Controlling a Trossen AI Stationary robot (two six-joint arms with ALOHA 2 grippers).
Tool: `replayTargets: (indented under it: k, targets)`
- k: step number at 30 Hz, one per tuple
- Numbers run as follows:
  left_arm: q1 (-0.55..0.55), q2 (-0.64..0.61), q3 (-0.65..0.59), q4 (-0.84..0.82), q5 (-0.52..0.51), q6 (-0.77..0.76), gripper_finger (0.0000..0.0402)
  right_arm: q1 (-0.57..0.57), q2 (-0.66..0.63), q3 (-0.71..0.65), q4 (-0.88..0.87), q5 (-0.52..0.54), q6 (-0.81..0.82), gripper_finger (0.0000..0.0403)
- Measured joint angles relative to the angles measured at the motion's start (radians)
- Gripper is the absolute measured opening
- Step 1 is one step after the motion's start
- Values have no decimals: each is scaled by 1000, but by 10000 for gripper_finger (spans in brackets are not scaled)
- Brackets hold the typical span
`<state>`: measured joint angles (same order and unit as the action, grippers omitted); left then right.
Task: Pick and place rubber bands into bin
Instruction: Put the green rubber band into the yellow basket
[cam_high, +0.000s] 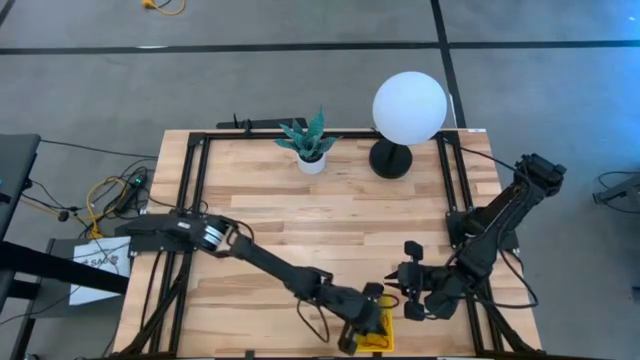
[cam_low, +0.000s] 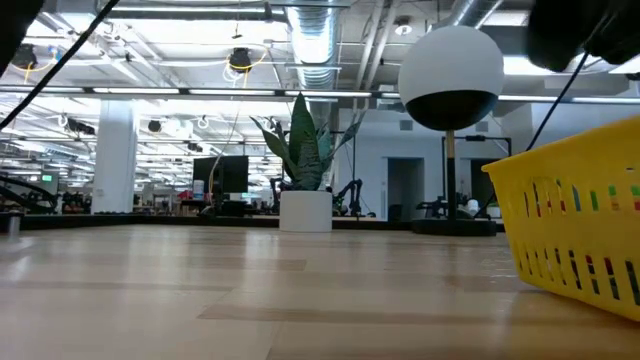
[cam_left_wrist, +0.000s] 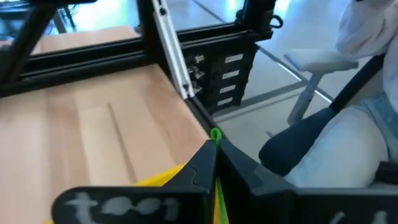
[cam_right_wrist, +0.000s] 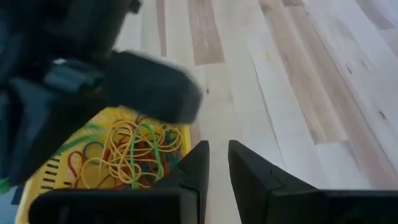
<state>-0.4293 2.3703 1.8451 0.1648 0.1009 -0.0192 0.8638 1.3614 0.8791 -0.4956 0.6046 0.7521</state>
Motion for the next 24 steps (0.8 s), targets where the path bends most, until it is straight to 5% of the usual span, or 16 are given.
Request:
replayTargets:
  k: [16,24]
  targets:
    - [10,40,50,-131,-35,-85,2,-9,1,0,2,-4,1,56]
    - [11,40,50,-158,-28,-102,50,-46,1,0,3,-14,0,56]
